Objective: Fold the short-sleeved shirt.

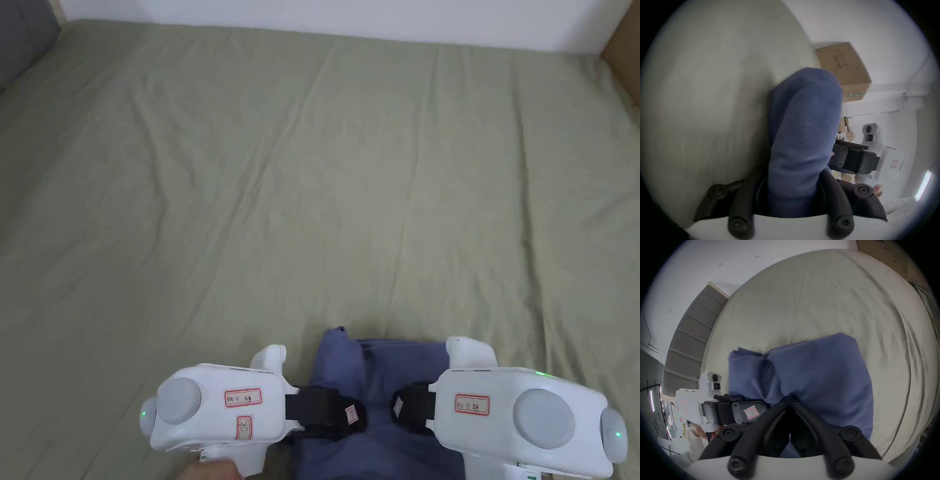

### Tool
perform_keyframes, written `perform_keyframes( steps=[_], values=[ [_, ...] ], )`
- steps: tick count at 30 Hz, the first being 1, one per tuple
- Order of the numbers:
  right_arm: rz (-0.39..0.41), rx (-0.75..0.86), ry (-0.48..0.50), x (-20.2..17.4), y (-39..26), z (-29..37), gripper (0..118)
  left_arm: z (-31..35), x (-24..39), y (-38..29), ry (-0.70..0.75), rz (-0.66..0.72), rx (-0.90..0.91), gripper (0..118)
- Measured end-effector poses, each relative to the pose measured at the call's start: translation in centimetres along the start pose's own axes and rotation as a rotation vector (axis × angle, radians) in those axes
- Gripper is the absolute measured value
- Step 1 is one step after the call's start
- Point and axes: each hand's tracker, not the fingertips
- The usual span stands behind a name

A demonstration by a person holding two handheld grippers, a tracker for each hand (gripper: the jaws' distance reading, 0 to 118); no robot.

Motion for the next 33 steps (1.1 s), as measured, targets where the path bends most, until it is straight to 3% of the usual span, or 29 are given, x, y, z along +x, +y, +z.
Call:
perform_keyframes(
  steps=[1, 2, 3, 4, 12, 14, 21, 27, 30, 33],
  values=[
    [-0.003, 0.002, 0.009, -0.1, -0.1, 0.1, 0, 0.6, -1.2, 0.5, -0.237, 0.104, -0.004, 24],
    [-0.009, 0.016, 0.009, -0.4, -0.3, 0.3, 0, 1.0, -1.0, 0.8, -0.268, 0.133, 0.001, 24],
    [-0.01, 0.029, 0.013, -0.8, -0.3, 0.7, 0, 1.0, -0.3, 0.6, -0.141, 0.066, 0.011, 24],
    [0.001, 0.045, 0.008, -1.2, -0.5, 1.1, 0, 1.1, 0.3, 0.5, -0.111, 0.011, 0.009, 24],
    [0.152, 0.392, -0.083, -5.8, -2.3, 6.3, 0, 6.0, -0.6, 1.1, -0.024, 0.007, 0.04, 24],
    [0.213, 0.507, -0.121, -7.3, -2.8, 7.7, 0, 8.8, -1.1, 1.5, 0.053, -0.017, 0.054, 24],
    [0.315, 0.801, -0.216, -11.8, -3.6, 11.4, 0, 18.3, -3.8, 2.7, 0.345, -0.051, 0.114, 24],
    [0.311, 0.895, -0.243, -13.8, -4.4, 11.9, 0, 24.8, -5.6, 3.8, 0.667, -0.101, 0.13, 24],
    [0.268, 0.949, -0.21, -13.7, -4.9, 12.2, 0, 26.8, -6.3, 3.9, 0.873, -0.144, 0.135, 24],
    [0.295, 0.904, -0.269, -13.6, -4.5, 11.5, 0, 28.1, -7.4, 4.2, 1.016, -0.162, 0.124, 24]
  ],
)
